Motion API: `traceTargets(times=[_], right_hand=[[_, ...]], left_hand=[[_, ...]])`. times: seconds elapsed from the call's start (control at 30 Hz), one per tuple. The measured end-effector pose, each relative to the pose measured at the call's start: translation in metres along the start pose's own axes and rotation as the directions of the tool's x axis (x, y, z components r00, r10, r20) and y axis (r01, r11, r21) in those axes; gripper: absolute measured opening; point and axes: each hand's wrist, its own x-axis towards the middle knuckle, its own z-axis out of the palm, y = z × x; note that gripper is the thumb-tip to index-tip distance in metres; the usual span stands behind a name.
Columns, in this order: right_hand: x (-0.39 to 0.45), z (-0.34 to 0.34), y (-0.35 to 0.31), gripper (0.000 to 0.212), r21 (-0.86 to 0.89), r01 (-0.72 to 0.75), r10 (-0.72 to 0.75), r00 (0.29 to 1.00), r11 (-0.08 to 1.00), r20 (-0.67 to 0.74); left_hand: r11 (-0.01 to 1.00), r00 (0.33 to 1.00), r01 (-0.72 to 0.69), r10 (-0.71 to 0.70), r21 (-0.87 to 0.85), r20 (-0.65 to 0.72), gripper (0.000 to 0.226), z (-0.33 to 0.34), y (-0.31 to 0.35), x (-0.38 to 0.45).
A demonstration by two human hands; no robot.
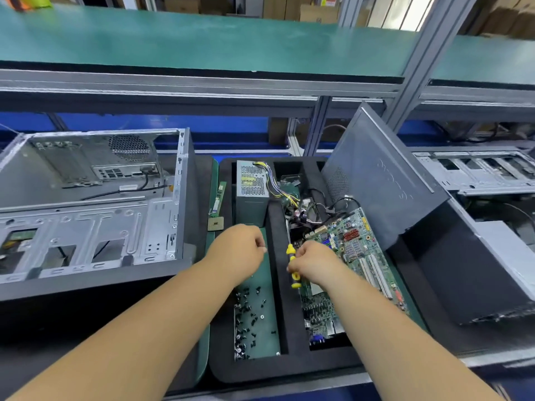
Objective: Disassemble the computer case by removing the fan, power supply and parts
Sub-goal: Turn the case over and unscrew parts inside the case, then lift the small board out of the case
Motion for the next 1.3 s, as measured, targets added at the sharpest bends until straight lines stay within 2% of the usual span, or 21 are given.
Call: traceTargets(times=[0.1,0.2,0.37,0.57,0.63,0.73,0.87,1.0,1.13,1.3], right_hand=[[0.008,0.018,0.001,0.019,-0.182,-0.024,0.038,0.996,0.983,0.077],[0.013,0.030,0.004,0.024,-0.246,-0.025,0.049,0.995,0.969,0.092],[0.012,0.033,0.005,0.029,-0.231,-0.061,0.082,0.993,0.971,0.081],[0.010,0.030,-0.002,0.062,-0.220,-0.111,0.128,0.990,0.969,0.064],[0.010,0.027,-0.005,0.059,-0.184,-0.107,0.117,0.992,0.977,0.044],[0.008,0.014,-0.020,0.037,-0.104,-0.042,0.039,0.999,0.994,-0.032],[-0.003,-0.008,-0.070,0.025,0.007,0.121,-0.119,0.983,0.993,-0.136],[-0.028,-0.013,-0.136,0.016,0.143,0.303,-0.267,0.937,0.942,-0.226],[-0.046,0.005,-0.201,0.013,0.176,0.442,-0.400,0.888,0.880,-0.228],[-0.056,0.048,-0.265,0.015,0.166,0.471,-0.444,0.879,0.866,-0.175]], left_hand=[[0.994,0.999,-0.014,0.009,-0.109,-0.045,0.009,-0.008,0.004,-0.004],[0.981,0.997,-0.032,0.019,-0.193,-0.071,0.011,-0.016,0.010,-0.011],[0.973,0.994,-0.084,0.066,-0.214,-0.090,0.013,-0.028,0.015,-0.021],[0.961,0.980,-0.164,0.132,-0.222,-0.151,0.009,-0.046,0.010,-0.034],[0.958,0.974,-0.187,0.151,-0.219,-0.172,0.009,-0.054,0.004,-0.037],[0.952,0.967,-0.196,0.147,-0.237,-0.209,0.008,-0.073,-0.011,-0.040],[0.947,0.965,-0.159,0.089,-0.280,-0.246,0.009,-0.104,-0.040,-0.044],[0.948,0.962,-0.132,0.052,-0.290,-0.267,0.011,-0.136,-0.074,-0.053],[0.951,0.958,-0.096,0.007,-0.294,-0.288,0.009,-0.166,-0.118,-0.062],[0.962,0.961,-0.032,-0.045,-0.270,-0.274,0.008,-0.197,-0.179,-0.070]])
